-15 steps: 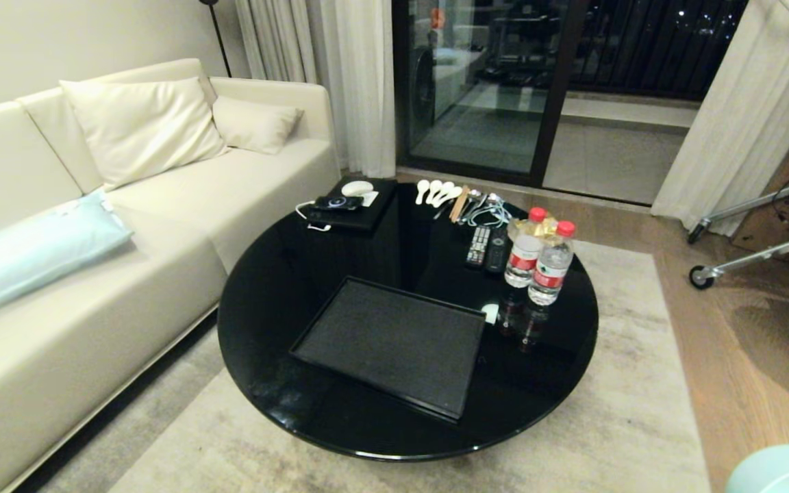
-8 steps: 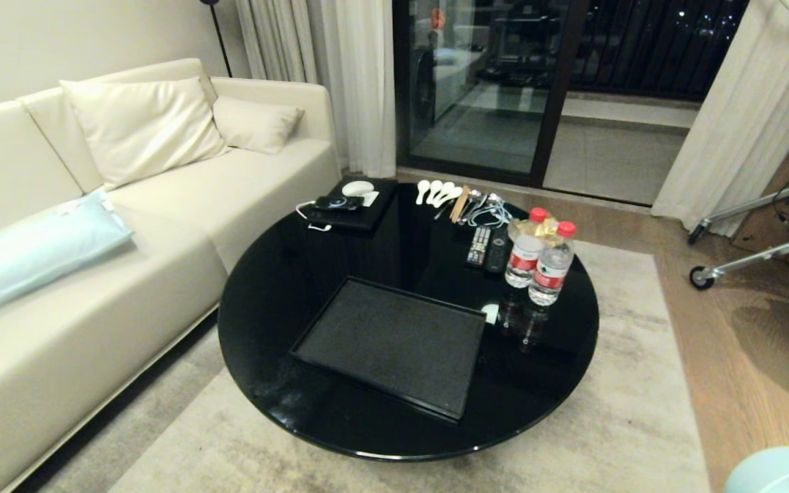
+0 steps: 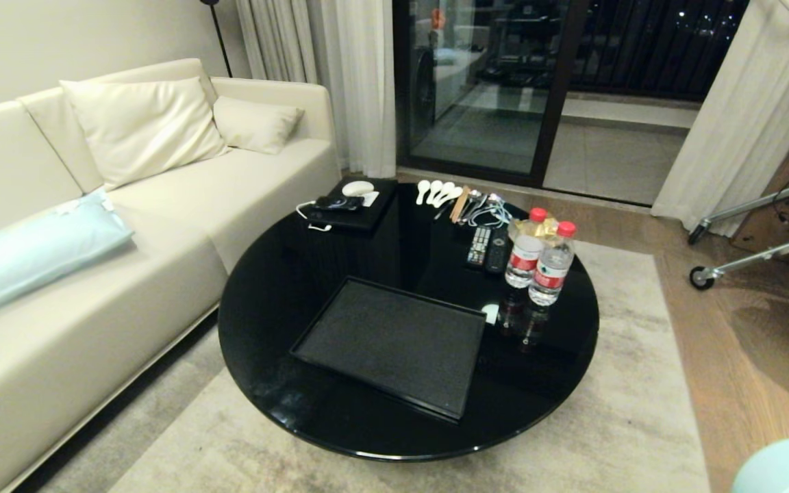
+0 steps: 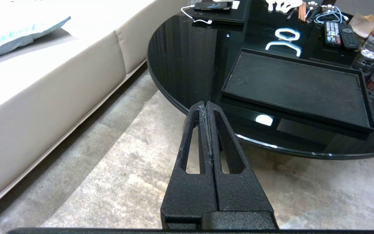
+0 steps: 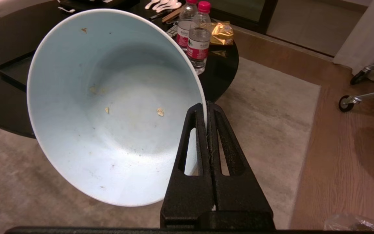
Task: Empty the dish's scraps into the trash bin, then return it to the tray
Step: Put the bowl back to the table
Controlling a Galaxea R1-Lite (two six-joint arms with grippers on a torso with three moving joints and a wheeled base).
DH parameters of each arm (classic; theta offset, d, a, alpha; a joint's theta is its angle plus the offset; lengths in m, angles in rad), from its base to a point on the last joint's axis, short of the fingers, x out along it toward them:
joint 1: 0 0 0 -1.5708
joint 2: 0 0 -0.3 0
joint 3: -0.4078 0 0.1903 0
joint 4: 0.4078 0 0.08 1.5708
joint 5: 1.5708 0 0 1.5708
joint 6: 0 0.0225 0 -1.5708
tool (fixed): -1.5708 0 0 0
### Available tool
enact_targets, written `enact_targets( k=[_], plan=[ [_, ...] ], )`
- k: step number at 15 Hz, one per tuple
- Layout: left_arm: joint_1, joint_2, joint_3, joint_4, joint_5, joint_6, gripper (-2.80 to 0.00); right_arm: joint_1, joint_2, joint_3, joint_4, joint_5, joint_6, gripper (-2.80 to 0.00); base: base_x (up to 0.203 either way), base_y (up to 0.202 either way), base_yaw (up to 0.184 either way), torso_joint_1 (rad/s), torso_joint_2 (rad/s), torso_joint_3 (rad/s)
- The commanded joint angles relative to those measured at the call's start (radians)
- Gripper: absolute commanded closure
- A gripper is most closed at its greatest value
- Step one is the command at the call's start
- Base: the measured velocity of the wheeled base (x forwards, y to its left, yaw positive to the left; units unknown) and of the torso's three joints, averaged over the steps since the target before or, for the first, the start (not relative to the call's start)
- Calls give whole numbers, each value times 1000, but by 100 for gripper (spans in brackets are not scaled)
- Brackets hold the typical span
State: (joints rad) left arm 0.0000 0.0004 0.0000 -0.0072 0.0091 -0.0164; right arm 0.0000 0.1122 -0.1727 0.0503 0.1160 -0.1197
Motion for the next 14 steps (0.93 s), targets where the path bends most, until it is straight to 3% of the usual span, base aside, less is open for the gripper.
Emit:
enact_targets(
  k=[1, 9, 11, 14],
  plan=[
    [0, 0, 0, 0, 0, 0, 0, 1, 202, -103, 3, 8, -1, 0, 0, 0, 0, 0, 0, 0],
    [0, 0, 0, 0, 0, 0, 0, 24, 846, -407, -13, 141, -45, 0, 0, 0, 0, 0, 0, 0],
    [0, 0, 0, 0, 0, 0, 0, 85, 986, -482, -14, 151, -59, 0, 0, 0, 0, 0, 0, 0],
    [0, 0, 0, 0, 0, 0, 0, 240, 1172, -577, -15, 149, -68, 0, 0, 0, 0, 0, 0, 0]
  ],
)
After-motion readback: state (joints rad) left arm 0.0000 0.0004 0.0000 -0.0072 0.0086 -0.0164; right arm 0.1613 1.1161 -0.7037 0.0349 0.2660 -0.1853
